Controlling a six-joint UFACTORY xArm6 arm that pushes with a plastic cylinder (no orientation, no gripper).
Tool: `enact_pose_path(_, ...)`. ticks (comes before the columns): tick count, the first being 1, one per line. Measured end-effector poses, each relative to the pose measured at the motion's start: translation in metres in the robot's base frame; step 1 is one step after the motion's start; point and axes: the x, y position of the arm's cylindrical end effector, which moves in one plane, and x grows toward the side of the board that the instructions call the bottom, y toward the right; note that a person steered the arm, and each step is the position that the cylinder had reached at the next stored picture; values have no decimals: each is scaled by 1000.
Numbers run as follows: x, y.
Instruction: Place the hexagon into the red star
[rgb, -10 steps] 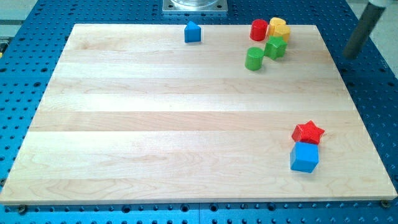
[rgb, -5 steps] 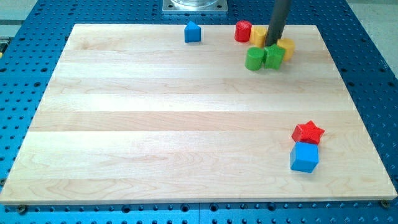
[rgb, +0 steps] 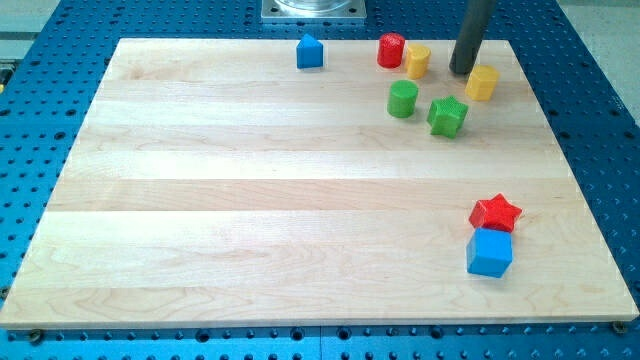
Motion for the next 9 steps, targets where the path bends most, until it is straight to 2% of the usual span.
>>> enact_pose_path(1, 51, -7)
enact_pose_path(2, 112, -50)
enact_pose_path(3, 67, -38)
enact_pose_path(4, 60, 3)
enact_pose_path(5, 120, -18)
enact_pose_path(6, 159, -43)
enact_pose_path(7, 138, -38)
enact_pose_path(9, 138, -38)
